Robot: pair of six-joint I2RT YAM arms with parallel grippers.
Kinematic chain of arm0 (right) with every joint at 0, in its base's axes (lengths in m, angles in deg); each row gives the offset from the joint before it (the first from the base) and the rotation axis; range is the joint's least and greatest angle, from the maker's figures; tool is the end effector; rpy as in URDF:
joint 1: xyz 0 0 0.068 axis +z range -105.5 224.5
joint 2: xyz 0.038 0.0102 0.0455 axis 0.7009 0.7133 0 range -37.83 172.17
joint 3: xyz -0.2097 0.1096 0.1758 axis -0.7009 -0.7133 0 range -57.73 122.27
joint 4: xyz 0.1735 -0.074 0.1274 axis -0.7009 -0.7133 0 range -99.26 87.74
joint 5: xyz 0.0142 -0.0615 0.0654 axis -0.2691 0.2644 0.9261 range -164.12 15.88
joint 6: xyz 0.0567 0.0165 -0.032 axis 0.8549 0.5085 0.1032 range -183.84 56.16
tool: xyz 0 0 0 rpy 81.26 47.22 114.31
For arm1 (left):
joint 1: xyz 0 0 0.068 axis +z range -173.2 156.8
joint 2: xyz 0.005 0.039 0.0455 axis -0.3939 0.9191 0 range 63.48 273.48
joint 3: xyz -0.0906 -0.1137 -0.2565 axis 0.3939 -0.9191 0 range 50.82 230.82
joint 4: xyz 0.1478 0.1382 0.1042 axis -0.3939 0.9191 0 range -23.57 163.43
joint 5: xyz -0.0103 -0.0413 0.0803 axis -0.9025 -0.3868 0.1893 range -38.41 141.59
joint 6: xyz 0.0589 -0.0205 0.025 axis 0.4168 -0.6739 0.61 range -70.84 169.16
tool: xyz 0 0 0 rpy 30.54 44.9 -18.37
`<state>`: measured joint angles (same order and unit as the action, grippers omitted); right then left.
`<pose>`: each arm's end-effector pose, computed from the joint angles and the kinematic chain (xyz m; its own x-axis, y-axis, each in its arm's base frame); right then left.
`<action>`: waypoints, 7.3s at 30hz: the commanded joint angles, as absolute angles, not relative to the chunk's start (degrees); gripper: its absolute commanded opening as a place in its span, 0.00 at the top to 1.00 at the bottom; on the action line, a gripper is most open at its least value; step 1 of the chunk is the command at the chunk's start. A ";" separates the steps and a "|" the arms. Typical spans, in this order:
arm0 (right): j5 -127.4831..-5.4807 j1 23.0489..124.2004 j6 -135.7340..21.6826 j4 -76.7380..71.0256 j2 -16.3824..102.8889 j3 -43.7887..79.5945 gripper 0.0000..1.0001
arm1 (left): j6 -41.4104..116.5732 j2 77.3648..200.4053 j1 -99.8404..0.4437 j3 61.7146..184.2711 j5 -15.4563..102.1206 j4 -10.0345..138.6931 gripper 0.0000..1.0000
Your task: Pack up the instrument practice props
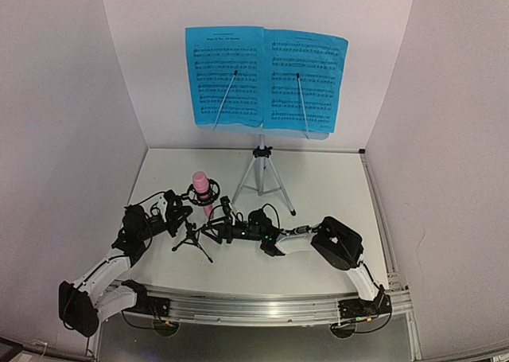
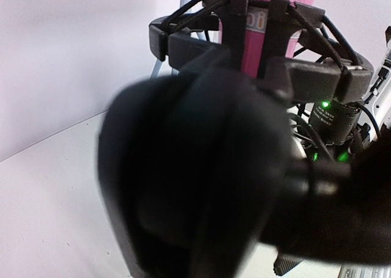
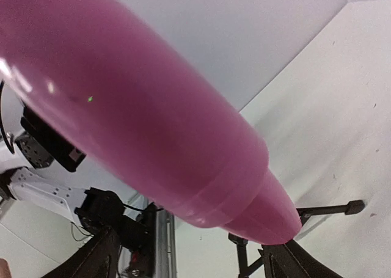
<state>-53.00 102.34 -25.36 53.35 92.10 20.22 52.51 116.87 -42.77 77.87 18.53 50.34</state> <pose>0.2516 0.4364 0.2138 -0.5841 0.1614 -0.7954 -0.7890 0.1169 0.6032 0.1593 -0.0878 0.2837 -0.1214 0.0952 -0.9880 0.7950 0.6054 -0.0394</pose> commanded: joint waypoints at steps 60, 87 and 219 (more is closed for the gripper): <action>-44.84 99.76 -14.10 48.10 103.20 35.76 1.00 | 48.01 120.95 -42.90 76.39 19.49 46.28 1.00; -60.41 104.05 -86.38 43.05 99.04 27.68 1.00 | 52.88 124.22 -42.76 74.77 15.92 44.73 1.00; -76.13 104.92 -66.34 4.64 64.75 55.37 1.00 | 83.87 131.79 -35.21 85.72 3.87 62.19 1.00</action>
